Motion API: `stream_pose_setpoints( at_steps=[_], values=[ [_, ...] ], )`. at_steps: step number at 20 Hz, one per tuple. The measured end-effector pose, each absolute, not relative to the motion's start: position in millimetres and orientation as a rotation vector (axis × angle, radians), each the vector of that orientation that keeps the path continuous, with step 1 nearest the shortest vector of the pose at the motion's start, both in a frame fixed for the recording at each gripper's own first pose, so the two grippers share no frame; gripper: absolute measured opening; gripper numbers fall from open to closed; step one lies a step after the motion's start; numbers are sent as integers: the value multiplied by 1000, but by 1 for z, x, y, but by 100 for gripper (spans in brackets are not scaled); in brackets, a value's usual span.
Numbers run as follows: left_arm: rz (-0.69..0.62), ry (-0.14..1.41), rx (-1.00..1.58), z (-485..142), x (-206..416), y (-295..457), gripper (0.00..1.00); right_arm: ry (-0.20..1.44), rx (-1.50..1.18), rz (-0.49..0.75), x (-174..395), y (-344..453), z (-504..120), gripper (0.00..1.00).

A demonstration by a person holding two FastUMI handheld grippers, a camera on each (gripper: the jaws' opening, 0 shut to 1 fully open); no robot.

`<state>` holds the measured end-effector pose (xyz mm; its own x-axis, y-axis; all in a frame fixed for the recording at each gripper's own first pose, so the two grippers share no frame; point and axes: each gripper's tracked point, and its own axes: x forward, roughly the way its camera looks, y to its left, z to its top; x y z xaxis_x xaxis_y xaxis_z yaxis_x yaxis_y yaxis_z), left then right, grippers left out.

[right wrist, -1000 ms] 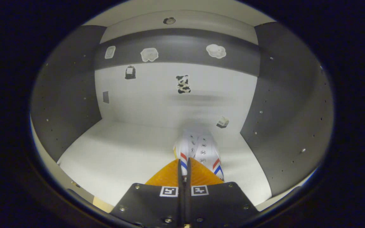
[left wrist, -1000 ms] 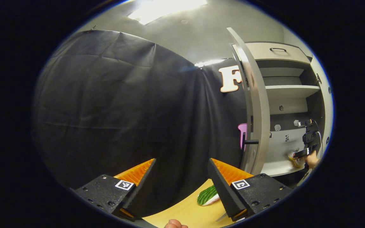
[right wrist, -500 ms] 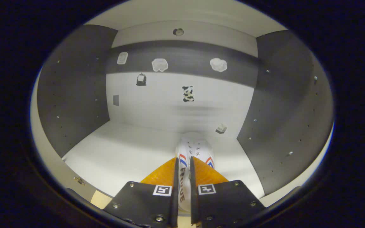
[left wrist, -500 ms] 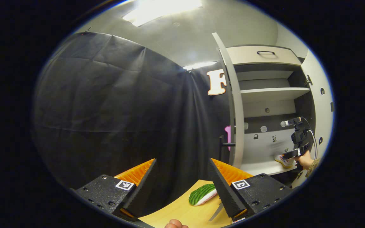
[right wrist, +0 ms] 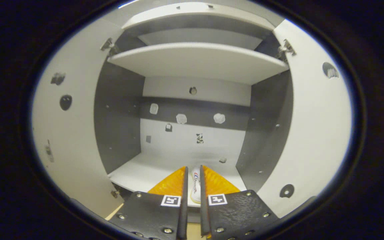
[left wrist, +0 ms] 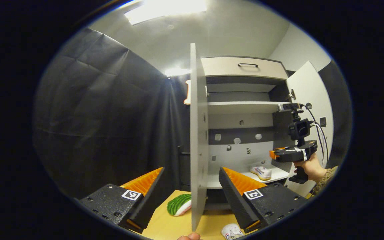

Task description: Grab one shoe with the right hand and put it into the shoe cabinet, grab the other shoe with the left hand and put it into the shoe cabinet; then close the right door with the right hand and the left door with the left hand.

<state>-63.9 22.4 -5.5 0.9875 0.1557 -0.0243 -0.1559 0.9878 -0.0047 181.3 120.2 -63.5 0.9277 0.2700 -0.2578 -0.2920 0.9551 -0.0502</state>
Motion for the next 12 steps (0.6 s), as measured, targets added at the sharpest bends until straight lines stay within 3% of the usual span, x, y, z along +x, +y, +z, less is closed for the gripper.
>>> stream_pose_setpoints(
  at_steps=[8, 12],
  values=[
    [-96, 118, -20, -56, -45, -65, 96, 95, -13, 240, 91, 57, 38, 15],
    [-174, 288, -18, -134, -33, -97, 97, 29, 19, 204, 52, 23, 77, 16]
  ],
)
